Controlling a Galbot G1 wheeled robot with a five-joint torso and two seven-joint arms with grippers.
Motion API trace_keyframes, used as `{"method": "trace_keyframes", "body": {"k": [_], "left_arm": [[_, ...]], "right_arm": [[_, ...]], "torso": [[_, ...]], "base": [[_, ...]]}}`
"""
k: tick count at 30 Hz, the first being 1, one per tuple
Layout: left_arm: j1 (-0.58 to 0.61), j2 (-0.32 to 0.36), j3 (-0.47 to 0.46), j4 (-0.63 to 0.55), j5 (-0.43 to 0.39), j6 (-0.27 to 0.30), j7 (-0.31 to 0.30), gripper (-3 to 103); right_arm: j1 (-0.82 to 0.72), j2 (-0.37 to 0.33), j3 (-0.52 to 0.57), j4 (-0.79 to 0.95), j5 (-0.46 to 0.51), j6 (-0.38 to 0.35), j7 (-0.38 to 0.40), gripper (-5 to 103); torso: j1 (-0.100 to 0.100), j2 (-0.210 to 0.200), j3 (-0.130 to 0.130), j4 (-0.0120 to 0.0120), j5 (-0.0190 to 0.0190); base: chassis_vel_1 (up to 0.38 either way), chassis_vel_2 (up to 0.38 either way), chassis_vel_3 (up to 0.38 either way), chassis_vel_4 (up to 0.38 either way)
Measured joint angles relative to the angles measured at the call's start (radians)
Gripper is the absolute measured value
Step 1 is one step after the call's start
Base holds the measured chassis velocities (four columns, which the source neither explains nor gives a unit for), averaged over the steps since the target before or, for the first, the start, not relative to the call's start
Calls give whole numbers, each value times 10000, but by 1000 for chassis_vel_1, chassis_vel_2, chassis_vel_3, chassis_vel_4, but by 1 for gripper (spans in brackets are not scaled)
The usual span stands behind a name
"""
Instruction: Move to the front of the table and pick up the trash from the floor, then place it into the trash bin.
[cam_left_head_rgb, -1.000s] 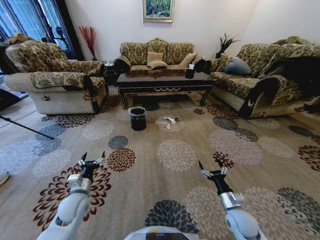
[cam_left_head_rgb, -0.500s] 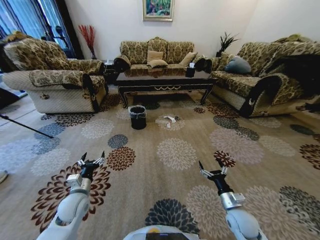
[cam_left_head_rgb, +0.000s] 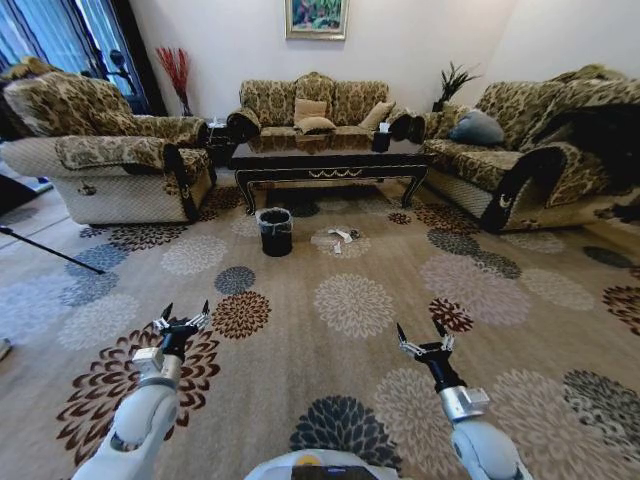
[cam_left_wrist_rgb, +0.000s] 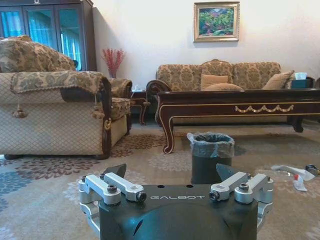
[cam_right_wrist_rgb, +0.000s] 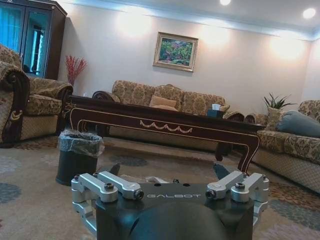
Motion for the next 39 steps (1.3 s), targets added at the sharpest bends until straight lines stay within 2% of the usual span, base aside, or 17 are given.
{"method": "trace_keyframes", "body": {"k": [7,11,16,21,34,37,39], "left_arm": [[159,-16,211,-164,137,-8,155,100],[323,-103,382,-267,346,-105,271,100],[518,-89,320,-369,354,-182,369,100],[585,-148,336,-400,416,-223,397,100],[418,-158,266,-268,296,-242,239,100],[421,-159,282,-201,314,-715,143,100],[390,-162,258,-153,316,-820,125,100]], "right_arm": [[174,-179,-84,-35,206,-99,24,100],[468,-581,-208,23,592,-315,73,100],[603,-798,-293,-12,1189,-466,132,100],[827,-870,-423,-43,1367,-620,248,100],[818,-921,-396,-87,1505,-725,289,100],[749,-761,-419,-125,1384,-667,182,100],[717,-683,-441,-158,1276,-590,141,100]], "torso": [[-23,-210,-179,-1,1],[-24,-430,-387,0,0],[-25,-627,-579,0,0],[-24,-781,-762,1,-2],[-26,-780,-837,-1,-1],[-27,-780,-823,-1,0],[-27,-780,-813,-1,0]], "base": [[0,0,0,0],[0,0,0,0],[0,0,0,0],[0,0,0,0],[0,0,0,0],[0,0,0,0],[0,0,0,0]]}}
